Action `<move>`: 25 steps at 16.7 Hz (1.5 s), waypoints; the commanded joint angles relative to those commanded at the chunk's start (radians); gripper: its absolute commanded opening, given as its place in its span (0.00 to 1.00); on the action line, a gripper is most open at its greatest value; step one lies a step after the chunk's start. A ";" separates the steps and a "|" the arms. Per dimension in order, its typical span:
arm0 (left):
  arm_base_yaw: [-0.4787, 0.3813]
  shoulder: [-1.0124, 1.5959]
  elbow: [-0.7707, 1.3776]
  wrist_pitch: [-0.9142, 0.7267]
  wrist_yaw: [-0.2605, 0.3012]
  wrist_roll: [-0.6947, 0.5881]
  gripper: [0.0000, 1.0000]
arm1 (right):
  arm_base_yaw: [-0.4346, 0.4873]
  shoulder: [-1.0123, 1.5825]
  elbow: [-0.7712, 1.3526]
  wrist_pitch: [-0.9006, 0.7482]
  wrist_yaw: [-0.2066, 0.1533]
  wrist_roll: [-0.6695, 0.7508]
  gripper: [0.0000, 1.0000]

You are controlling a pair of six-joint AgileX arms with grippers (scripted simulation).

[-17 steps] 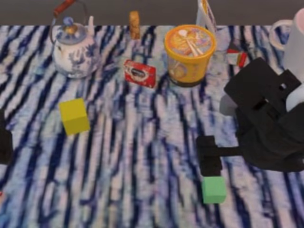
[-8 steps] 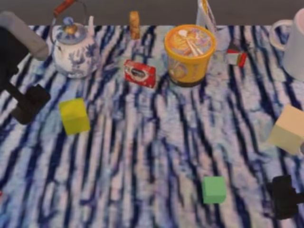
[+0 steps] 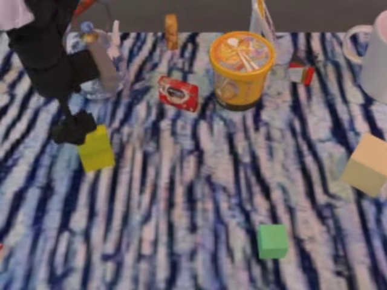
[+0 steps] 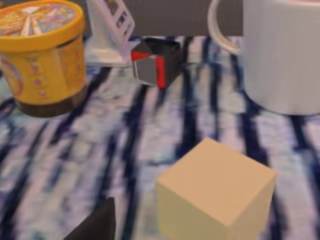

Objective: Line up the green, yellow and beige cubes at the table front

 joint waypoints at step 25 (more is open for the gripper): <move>-0.017 0.275 -0.027 0.213 0.000 0.083 0.92 | -0.105 -0.157 -0.036 0.134 -0.002 -0.050 1.00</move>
